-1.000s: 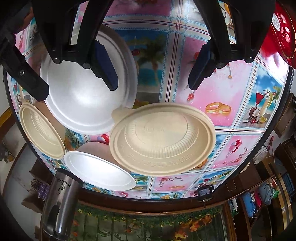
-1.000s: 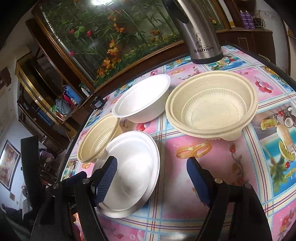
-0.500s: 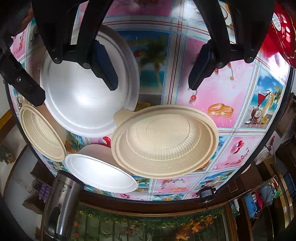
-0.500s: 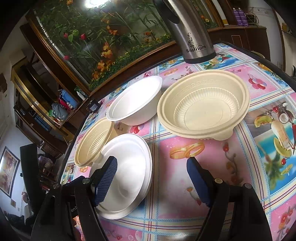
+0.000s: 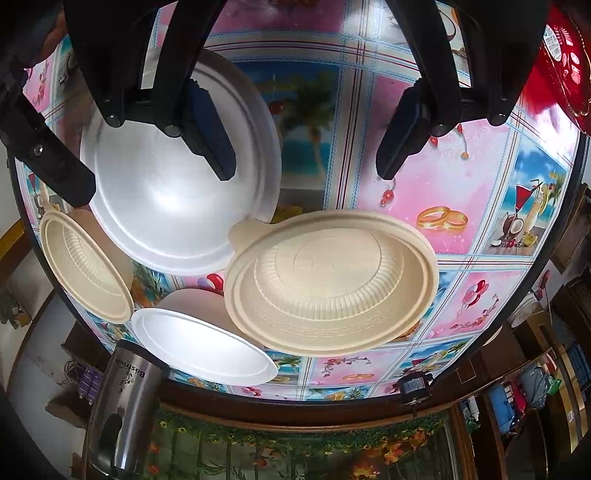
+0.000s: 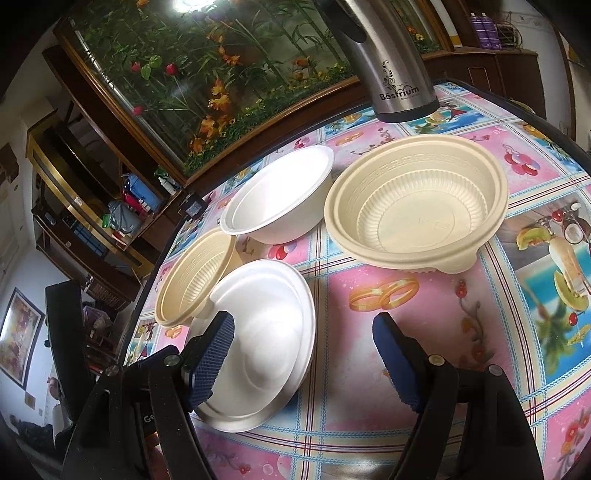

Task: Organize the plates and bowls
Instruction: 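Move the left gripper to the rim of the flat white plate, then close the left gripper on the white plate rim and lift it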

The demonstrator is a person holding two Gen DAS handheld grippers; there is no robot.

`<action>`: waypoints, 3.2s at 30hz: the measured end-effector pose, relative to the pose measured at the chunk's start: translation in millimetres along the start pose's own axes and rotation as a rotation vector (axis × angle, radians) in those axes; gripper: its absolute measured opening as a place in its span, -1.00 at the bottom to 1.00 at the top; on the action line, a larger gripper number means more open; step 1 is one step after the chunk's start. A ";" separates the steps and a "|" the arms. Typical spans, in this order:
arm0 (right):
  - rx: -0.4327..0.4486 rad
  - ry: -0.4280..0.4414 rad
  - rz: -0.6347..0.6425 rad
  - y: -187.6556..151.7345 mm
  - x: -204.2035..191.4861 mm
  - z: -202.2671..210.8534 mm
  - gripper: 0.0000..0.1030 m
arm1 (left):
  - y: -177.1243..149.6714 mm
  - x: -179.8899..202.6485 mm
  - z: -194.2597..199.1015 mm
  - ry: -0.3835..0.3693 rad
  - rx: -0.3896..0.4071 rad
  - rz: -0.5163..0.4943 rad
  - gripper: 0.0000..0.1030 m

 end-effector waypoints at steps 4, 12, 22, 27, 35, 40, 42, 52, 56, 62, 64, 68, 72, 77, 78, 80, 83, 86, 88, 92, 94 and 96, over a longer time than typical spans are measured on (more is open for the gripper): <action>-0.005 0.001 0.001 -0.4 -0.9 -0.7 0.55 | -0.8 1.5 -0.5 -0.001 -0.001 -0.003 0.53; -0.004 0.001 0.003 -0.3 -1.7 -0.4 0.55 | -0.9 1.9 -1.3 -0.001 -0.003 -0.004 0.53; -0.008 0.002 0.005 0.2 -1.7 -0.6 0.55 | -2.5 3.2 -2.8 -0.005 -0.010 -0.009 0.53; -0.008 0.003 0.006 0.1 -1.8 -0.4 0.55 | -2.1 3.0 -2.7 -0.007 -0.012 -0.010 0.53; -0.012 0.007 0.006 -0.7 -2.5 -0.9 0.54 | -3.0 4.4 -4.2 -0.011 -0.021 -0.012 0.52; -0.013 0.007 0.005 -1.4 -3.0 -1.0 0.54 | -3.3 4.7 -5.0 -0.011 -0.025 -0.015 0.53; -0.012 0.008 0.005 -1.3 -2.8 -0.9 0.54 | -2.8 4.9 -5.7 -0.013 -0.028 -0.016 0.52; -0.016 0.010 0.001 -4.1 -3.5 -1.6 0.52 | -3.9 6.4 -7.3 -0.019 -0.035 -0.018 0.52; -0.015 0.011 0.001 -4.0 -3.5 -1.8 0.52 | -4.3 7.2 -8.5 -0.020 -0.038 -0.019 0.52; -0.014 0.011 0.001 -4.4 -4.0 -2.0 0.52 | -5.4 6.9 -9.0 -0.025 -0.046 -0.020 0.52; -0.013 0.011 0.001 -4.1 -3.9 -2.0 0.52 | -5.4 6.4 -8.7 -0.026 -0.045 -0.019 0.52; -0.011 0.013 0.001 -3.9 -4.3 -1.6 0.52 | -5.2 6.7 -8.9 -0.026 -0.047 -0.020 0.52; -0.008 0.014 0.001 -2.8 -4.1 -0.7 0.52 | -5.4 6.9 -9.3 -0.030 -0.050 -0.022 0.52; -0.007 0.016 0.001 -2.6 -4.0 -0.5 0.52 | -6.0 6.9 -9.7 -0.034 -0.057 -0.022 0.52; -0.005 0.016 0.002 -1.8 -3.4 0.1 0.52 | -6.1 7.0 -9.5 -0.035 -0.057 -0.022 0.52; -0.005 0.017 0.003 -1.4 -3.6 0.1 0.52 | -6.2 7.5 -9.9 -0.035 -0.058 -0.022 0.52; -0.009 0.016 0.005 -1.3 -3.7 -0.1 0.48 | -6.1 7.8 -10.9 -0.037 -0.063 -0.022 0.52; -0.017 0.017 0.011 -1.5 -5.2 -0.7 0.37 | -6.2 8.1 -11.3 -0.037 -0.066 -0.023 0.52; -0.020 0.017 0.013 -2.0 -5.9 -1.3 0.34 | -6.5 8.4 -11.2 -0.037 -0.065 -0.024 0.52; -0.029 0.013 0.016 -2.8 -5.5 -3.3 0.21 | -6.5 10.1 -10.7 -0.039 -0.061 -0.029 0.52; -0.036 0.005 0.019 -3.6 -4.6 -5.0 0.16 | -6.9 11.4 -10.0 -0.041 -0.057 -0.034 0.52; -0.041 0.002 0.019 -4.1 -4.3 -6.3 0.12 | -7.1 12.3 -9.4 -0.042 -0.052 -0.037 0.52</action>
Point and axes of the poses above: each gripper's, at about its wrist camera, not at the fingertips, and z roughly against the way its jaws point, x to its right, y to its top, the point moved 4 cm from there along -z, roughly the way its jaws point, and after that the axes turned 10 degrees about y, right-handed, at the moved point
